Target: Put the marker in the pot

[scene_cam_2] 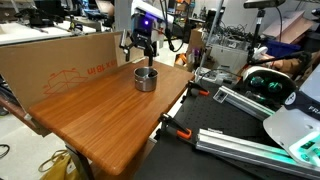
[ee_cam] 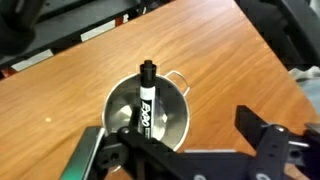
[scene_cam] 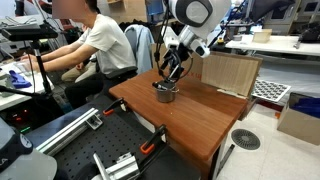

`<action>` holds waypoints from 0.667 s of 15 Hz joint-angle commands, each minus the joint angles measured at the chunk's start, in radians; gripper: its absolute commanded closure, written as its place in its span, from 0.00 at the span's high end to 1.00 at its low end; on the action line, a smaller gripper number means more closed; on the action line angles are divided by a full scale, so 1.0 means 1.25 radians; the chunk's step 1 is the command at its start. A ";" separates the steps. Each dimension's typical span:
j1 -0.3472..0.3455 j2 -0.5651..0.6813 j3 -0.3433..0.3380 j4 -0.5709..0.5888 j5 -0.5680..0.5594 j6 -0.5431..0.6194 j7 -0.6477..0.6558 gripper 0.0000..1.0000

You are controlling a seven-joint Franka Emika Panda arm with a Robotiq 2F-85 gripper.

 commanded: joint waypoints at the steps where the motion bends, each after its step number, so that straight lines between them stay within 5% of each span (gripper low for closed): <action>1: -0.002 -0.128 0.006 -0.098 -0.001 0.056 -0.048 1.00; 5: 0.007 -0.287 0.004 -0.206 -0.009 0.107 -0.112 1.00; 6: -0.001 -0.213 0.003 -0.122 -0.002 0.036 -0.073 1.00; 10: -0.001 -0.227 0.002 -0.138 -0.002 0.040 -0.075 1.00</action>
